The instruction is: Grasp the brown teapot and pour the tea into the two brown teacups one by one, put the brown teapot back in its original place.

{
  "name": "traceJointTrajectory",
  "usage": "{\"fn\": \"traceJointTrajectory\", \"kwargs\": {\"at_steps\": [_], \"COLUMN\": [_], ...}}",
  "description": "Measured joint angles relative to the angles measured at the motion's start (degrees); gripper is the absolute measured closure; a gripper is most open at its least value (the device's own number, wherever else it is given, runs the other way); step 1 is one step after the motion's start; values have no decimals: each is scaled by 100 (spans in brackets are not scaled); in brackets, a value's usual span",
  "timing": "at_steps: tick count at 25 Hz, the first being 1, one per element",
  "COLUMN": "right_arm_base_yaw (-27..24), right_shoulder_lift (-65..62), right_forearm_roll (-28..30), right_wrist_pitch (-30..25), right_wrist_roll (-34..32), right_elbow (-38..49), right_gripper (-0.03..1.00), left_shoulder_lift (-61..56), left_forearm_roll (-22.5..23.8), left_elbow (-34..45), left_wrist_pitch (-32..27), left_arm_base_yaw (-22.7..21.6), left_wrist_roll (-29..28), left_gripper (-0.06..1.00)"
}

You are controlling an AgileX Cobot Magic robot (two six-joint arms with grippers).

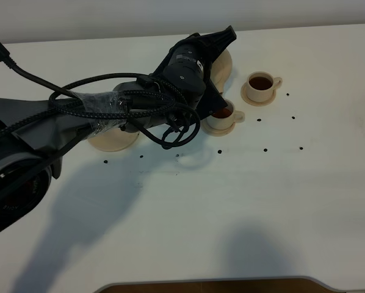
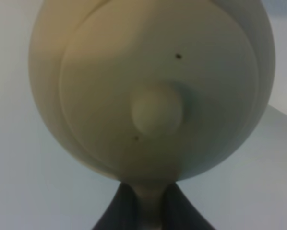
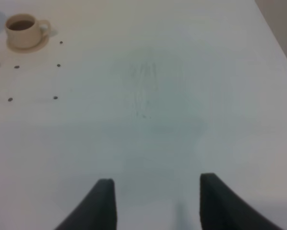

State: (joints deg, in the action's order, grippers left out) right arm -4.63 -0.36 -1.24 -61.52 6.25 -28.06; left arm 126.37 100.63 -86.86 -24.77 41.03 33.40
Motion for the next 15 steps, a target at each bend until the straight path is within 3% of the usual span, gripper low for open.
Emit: {"fn": "traceJointTrajectory", "kwargs": {"at_steps": [15], "right_arm_base_yaw": [0], "right_shoulder_lift": [0], "right_forearm_roll": [0], "right_wrist_pitch": [0], "right_wrist_roll": [0], "right_elbow": [0], "right_gripper": [57], "left_shoulder_lift": [0], "left_forearm_roll": [68], "left_elbow": [0], "left_wrist_pitch": [58], "left_arm_base_yaw": [4], "left_wrist_roll": [117], "left_gripper": [82]}}
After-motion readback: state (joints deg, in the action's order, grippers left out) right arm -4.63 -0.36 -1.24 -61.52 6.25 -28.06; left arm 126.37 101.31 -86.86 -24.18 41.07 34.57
